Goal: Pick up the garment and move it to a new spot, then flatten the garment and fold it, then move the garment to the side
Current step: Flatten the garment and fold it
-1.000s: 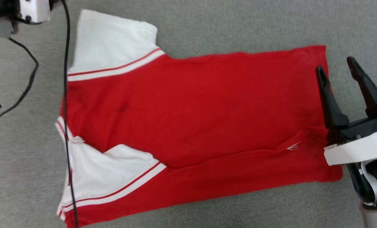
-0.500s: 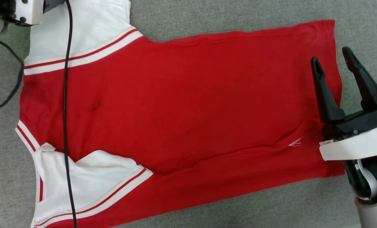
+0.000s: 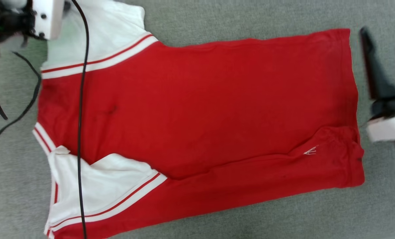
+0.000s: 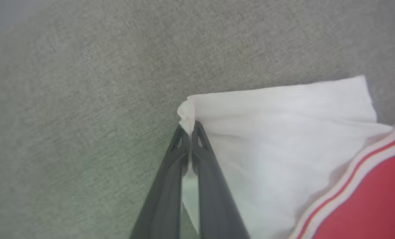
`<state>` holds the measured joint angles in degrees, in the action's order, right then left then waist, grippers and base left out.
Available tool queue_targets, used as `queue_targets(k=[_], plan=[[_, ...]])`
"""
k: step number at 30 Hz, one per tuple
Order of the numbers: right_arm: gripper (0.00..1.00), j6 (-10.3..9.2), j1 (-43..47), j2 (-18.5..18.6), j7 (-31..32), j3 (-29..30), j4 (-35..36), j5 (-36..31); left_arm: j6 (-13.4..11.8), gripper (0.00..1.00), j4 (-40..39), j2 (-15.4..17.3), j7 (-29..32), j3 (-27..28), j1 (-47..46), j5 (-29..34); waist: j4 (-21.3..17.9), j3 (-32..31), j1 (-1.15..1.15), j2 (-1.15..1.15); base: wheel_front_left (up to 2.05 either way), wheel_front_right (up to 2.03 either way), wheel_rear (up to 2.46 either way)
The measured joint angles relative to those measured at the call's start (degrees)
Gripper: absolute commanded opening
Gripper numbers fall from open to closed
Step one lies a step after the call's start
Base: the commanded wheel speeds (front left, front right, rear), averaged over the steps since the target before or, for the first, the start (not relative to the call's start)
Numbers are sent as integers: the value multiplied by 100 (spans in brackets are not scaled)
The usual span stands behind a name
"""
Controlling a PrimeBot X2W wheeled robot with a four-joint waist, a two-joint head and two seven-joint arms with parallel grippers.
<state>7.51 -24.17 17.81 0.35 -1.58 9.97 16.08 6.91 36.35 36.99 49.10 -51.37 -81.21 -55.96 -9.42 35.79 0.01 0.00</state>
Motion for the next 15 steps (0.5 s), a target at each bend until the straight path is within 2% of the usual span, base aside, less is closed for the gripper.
queue_targets(k=[5, 13, 15], plan=[[100, 0, -510, 767, 871, -25, -120, 241, 41, 0, -283, -66, -459, -81, 193, -31, 173, -278, 0, 0, 0, 0, 0], [100, 1, -1279, 2178, 3265, -913, -724, 1433, 48, 0, -1017, -67, -951, -342, 537, -125, 555, -649, -1, 0, 0, 0, 0], [100, 1, -1480, 2431, 3815, -1123, -900, 1720, 49, 0, -1196, -59, -1025, -411, 573, -122, 649, -699, -1, 0, 0, 0, 0]])
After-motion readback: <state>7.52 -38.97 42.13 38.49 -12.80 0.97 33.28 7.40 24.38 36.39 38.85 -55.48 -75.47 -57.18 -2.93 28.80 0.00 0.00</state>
